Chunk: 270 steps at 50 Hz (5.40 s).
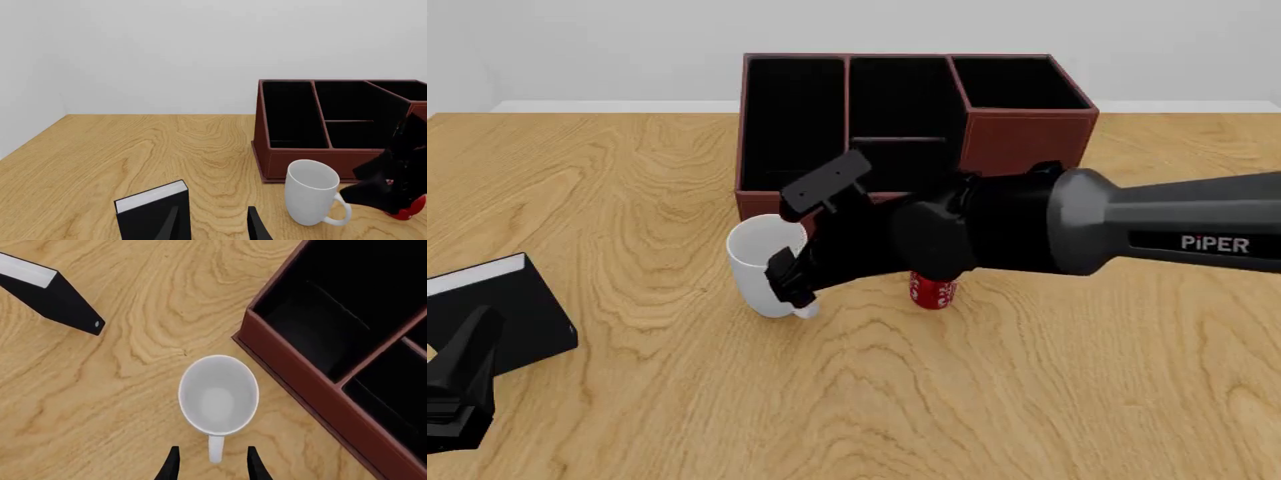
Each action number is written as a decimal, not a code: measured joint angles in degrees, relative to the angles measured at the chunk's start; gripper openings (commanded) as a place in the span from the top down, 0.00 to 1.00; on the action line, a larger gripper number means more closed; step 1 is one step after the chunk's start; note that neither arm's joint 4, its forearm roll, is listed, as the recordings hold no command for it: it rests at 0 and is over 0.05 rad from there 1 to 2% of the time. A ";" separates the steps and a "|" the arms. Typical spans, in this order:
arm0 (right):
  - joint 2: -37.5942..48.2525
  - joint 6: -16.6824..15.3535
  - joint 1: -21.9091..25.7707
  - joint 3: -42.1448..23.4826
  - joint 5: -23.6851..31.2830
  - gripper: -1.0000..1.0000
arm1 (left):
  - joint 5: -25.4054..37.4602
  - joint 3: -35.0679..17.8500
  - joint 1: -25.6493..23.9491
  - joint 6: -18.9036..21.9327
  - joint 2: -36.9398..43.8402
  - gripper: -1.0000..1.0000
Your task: Pick up the white mug and place it to the right of the caddy.
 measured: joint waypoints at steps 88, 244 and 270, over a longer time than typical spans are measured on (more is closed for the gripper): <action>7.87 3.73 -0.07 0.55 -3.79 0.00 | 0.00 0.00 0.00 0.00 0.00 0.00; -33.23 -12.56 -18.31 18.05 3.67 1.00 | 0.00 0.00 0.00 0.00 0.00 0.00; -42.67 -14.13 -26.83 23.38 6.73 1.00 | 0.00 0.00 0.00 0.00 0.00 0.00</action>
